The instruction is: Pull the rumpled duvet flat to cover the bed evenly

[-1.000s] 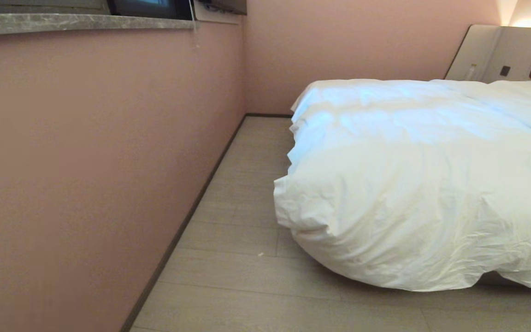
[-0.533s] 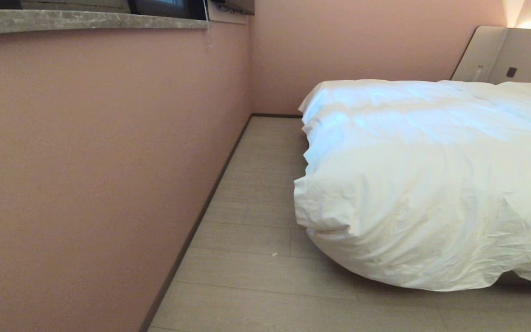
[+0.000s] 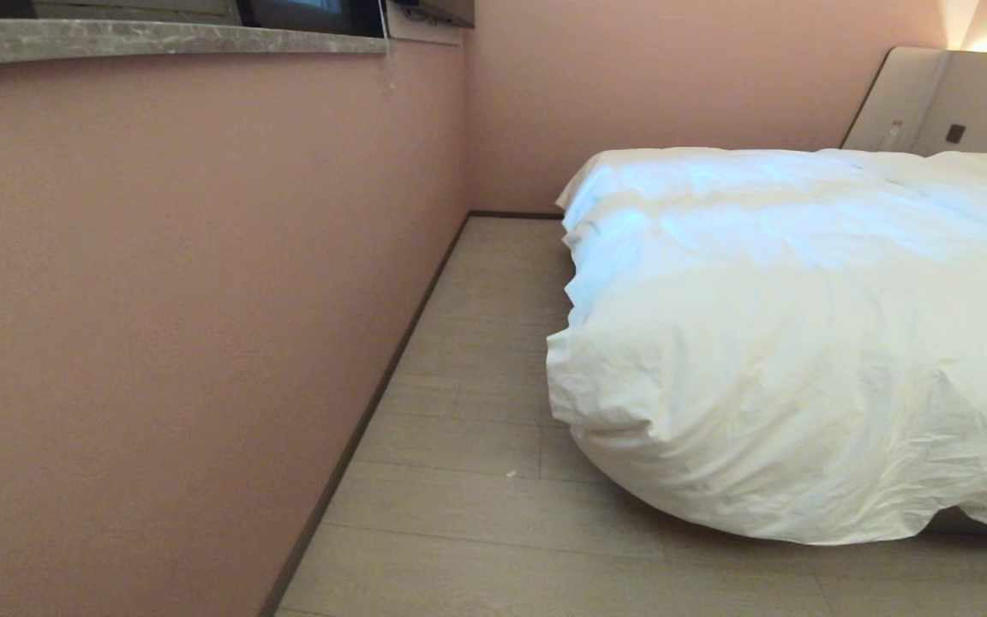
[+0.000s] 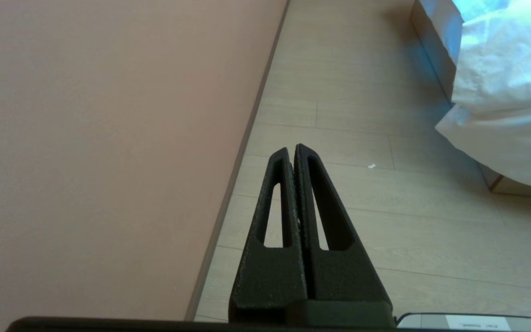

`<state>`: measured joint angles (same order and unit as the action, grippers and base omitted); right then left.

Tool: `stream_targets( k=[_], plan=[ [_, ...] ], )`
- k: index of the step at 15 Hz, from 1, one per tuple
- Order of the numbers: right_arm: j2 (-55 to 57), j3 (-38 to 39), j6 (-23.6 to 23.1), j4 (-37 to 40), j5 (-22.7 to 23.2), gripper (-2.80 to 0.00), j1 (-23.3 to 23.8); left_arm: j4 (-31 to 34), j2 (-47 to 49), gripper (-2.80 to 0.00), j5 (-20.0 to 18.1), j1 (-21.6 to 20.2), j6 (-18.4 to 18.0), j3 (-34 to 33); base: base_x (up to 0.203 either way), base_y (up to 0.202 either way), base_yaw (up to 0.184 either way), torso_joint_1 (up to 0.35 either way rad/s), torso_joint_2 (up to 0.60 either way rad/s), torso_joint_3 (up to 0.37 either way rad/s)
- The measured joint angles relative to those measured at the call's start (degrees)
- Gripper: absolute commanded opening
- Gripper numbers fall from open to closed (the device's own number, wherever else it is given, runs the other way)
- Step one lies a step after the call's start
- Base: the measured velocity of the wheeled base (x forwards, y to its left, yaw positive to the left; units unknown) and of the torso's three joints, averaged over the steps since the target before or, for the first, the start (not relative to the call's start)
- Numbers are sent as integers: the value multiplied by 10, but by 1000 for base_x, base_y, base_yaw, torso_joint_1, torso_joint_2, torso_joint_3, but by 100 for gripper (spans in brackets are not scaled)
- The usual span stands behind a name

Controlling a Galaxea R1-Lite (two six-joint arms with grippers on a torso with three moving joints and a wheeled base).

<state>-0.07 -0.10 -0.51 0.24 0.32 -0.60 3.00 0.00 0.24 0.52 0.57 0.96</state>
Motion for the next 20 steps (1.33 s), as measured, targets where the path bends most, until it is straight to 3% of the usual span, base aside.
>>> stream_targets(
  k=[6,12,20],
  plan=[
    [0,0,0,0,0,-280,0,0,0,-280,3,0,-2,0,-11,0,0,1,0,0],
    [0,0,0,0,0,-280,0,0,0,-280,2,0,4,0,-172,0,0,0,2,3],
    [0,0,0,0,0,-280,0,0,0,-280,2,0,6,1,0,0,0,0,0,0]
  ],
)
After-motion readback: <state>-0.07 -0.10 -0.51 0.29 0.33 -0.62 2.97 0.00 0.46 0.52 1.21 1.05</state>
